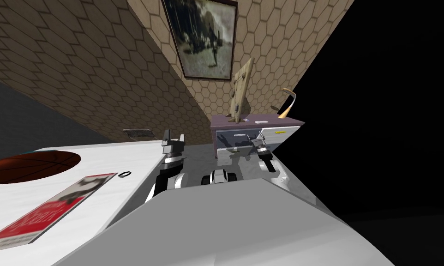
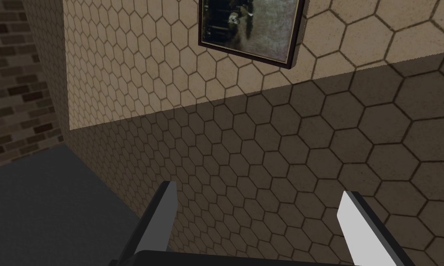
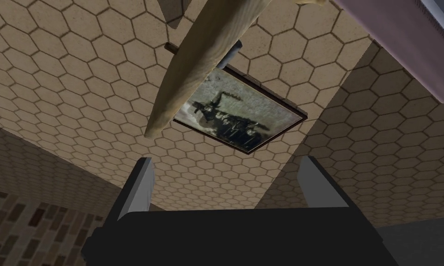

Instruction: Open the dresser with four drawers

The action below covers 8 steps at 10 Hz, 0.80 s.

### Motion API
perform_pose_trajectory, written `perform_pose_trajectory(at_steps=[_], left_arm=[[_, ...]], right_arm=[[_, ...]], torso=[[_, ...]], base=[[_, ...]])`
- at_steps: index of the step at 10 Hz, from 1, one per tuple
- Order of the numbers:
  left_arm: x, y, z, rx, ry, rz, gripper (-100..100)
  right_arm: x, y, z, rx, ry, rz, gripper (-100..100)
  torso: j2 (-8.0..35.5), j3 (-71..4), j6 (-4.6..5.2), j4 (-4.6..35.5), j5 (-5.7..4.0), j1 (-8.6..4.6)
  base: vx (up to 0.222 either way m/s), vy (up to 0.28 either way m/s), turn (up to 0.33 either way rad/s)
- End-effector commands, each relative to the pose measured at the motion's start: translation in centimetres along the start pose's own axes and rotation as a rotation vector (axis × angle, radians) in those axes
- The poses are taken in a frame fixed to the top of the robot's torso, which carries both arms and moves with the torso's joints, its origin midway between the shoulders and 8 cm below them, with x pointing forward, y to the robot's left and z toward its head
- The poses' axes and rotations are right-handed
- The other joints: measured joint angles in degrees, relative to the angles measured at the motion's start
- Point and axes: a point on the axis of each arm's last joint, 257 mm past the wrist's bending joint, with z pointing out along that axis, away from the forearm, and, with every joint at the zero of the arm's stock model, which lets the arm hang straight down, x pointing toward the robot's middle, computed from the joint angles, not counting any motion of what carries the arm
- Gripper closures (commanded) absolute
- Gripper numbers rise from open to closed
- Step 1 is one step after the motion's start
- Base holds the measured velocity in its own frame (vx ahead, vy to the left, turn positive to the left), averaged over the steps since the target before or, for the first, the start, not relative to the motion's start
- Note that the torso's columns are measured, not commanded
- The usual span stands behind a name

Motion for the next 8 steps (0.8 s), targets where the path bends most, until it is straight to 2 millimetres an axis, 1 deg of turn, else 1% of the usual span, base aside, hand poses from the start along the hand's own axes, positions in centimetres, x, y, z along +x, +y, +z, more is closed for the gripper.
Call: perform_pose_trajectory(at_steps=[1,2,4,5,7,8], left_arm=[[0.0,0.0,0.0,0.000,0.000,0.000,0],[0.0,0.0,0.0,0.000,0.000,0.000,0],[0.0,0.0,0.0,0.000,0.000,0.000,0],[0.0,0.0,0.0,0.000,0.000,0.000,0],[0.0,0.0,0.0,0.000,0.000,0.000,0],[0.0,0.0,0.0,0.000,0.000,0.000,0]], right_arm=[[0.5,0.0,0.1,-0.005,0.009,-0.076,-100],[1.8,0.0,0.0,-0.014,0.029,-0.132,-100],[1.8,0.0,0.0,-0.015,0.029,-0.171,-100],[3.1,0.1,-0.1,-0.026,0.049,-0.227,-100],[3.1,0.1,-0.1,-0.027,0.048,-0.264,-100],[4.4,0.1,-0.2,-0.039,0.068,-0.320,-100]], torso=[[0.0,0.0,0.00,0.0,0.02,0.03],[0.1,0.0,0.01,0.0,0.01,0.01],[0.0,0.0,0.00,0.0,0.02,0.03],[0.0,0.0,0.01,0.0,0.01,0.01],[0.0,0.0,0.00,0.0,0.02,0.04],[0.0,0.0,0.01,0.0,0.01,0.00]], base=[[0.020,0.010,0.000],[0.041,0.015,0.005],[0.037,0.016,0.002],[0.042,0.021,0.004],[0.033,0.017,0.001],[0.030,0.014,0.003]])
